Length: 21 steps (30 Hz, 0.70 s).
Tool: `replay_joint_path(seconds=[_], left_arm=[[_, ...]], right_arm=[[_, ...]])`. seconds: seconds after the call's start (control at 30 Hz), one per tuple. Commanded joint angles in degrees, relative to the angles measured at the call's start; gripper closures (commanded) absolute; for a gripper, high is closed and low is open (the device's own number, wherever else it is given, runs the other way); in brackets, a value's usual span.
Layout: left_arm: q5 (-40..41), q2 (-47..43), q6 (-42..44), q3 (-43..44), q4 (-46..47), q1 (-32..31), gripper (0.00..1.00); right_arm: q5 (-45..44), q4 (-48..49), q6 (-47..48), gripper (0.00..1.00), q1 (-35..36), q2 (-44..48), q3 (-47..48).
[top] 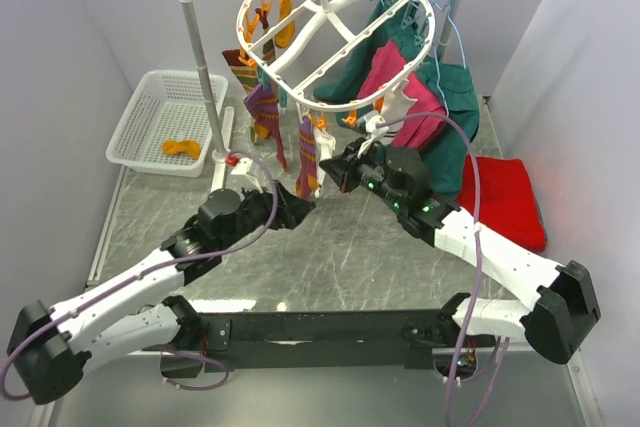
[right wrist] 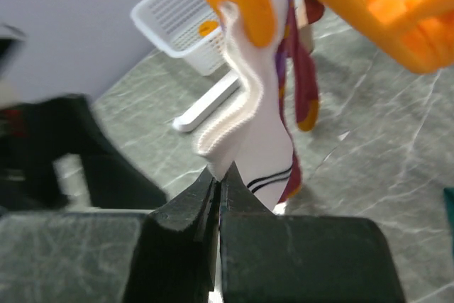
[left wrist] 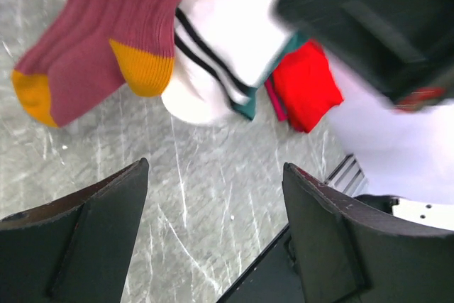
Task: Remove the socks clipped to the hanger
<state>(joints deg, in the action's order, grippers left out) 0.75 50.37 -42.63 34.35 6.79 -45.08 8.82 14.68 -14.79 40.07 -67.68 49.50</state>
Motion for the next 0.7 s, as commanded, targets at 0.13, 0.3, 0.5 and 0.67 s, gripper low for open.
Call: replay_joint_path(seconds=[0.13, 0.3, 0.5, 0.67], left_arm=[[-6.3, 5.8, 1.2, 4.8, 9.6, -0.2, 0.18], [-7.5, 8.3, 1.1, 6.4, 11.1, -0.3, 0.17], [-6.2, 11.8, 1.3, 9.1, 8.7, -0.3, 0.23], [-5.3, 12.3, 0.2, 8.8, 10.0, -0.3, 0.44]], right_arm=[[4.4, -15.8, -5.5, 1.0, 0.0, 2.5, 9.8], [6.9, -16.4, -6.8, 1.0, 0.0, 3.2, 9.6], [9.1, -17.5, -7.8, 1.0, -0.1, 4.6, 10.1], [10.7, -18.0, -8.5, 1.0, 0.1, 5.4, 10.2]])
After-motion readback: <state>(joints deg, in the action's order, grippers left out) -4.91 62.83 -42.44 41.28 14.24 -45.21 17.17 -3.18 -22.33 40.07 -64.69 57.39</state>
